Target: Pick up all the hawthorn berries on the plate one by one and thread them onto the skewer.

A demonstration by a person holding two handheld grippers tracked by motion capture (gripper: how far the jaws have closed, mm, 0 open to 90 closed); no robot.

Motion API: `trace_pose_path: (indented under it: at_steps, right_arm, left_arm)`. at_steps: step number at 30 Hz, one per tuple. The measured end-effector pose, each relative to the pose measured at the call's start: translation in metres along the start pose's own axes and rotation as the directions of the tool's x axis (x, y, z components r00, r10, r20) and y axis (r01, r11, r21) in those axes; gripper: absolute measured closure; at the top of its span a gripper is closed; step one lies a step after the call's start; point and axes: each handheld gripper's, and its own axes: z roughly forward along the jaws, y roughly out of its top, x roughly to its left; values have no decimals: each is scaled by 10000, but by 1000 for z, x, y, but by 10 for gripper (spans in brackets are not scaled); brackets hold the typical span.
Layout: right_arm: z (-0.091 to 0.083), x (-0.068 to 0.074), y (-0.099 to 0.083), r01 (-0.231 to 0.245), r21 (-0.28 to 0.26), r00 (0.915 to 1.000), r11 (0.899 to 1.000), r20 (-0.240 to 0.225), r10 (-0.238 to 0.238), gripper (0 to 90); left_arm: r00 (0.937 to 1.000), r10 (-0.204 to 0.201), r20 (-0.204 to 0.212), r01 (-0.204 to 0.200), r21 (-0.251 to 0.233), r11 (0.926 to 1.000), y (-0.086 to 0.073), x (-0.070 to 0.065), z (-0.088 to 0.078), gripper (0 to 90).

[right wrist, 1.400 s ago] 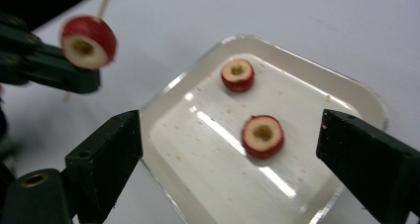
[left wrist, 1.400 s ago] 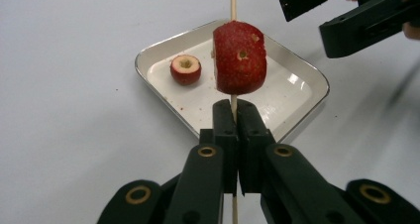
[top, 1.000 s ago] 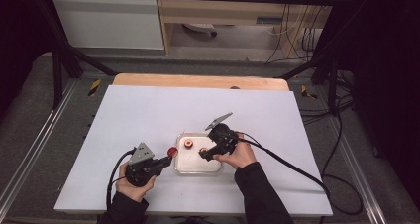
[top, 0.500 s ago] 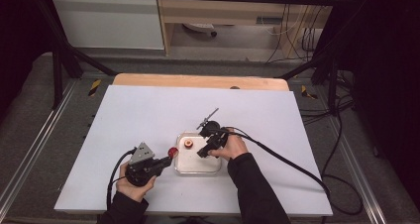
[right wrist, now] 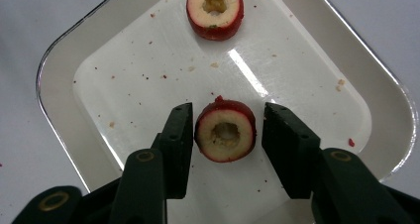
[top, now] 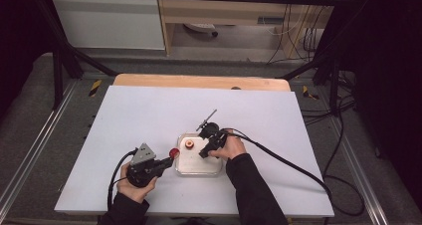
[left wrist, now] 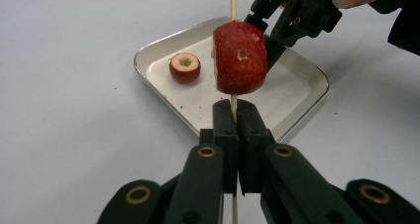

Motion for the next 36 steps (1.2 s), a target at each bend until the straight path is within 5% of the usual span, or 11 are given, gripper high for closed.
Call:
trace_pose_path:
  at_steps: [12,17,25,28,31,36]
  right_arm:
    - [0,0,1,-742,-39,9972,9972,-84,741,613]
    - [-14,1,1,-1160,-623,9930,9913,-318,1142,614]
    - [-40,6,-4,-1857,-1813,9817,9657,-761,1745,615]
    - [-47,7,-9,-2281,-2414,9716,9432,-1185,2047,615]
    - [-51,8,-16,-2710,-3179,9598,9086,-1607,2301,616]
    - [-56,8,-30,-3657,-4565,9260,8111,-2664,2676,616]
  left_arm:
    - [10000,31,-10,-31,-52,10000,0,-1,-1,884]
    - [10000,20,-35,-21,-126,9999,1,-1,-2,884]
    - [10000,33,-51,-34,-237,9997,1,-2,-4,884]
    - [10000,31,-81,-34,-335,9994,2,-3,-5,884]
    - [9999,58,-100,-62,-425,9991,2,-4,-6,884]
    - [9999,54,-131,-60,-496,9988,2,-5,-6,884]
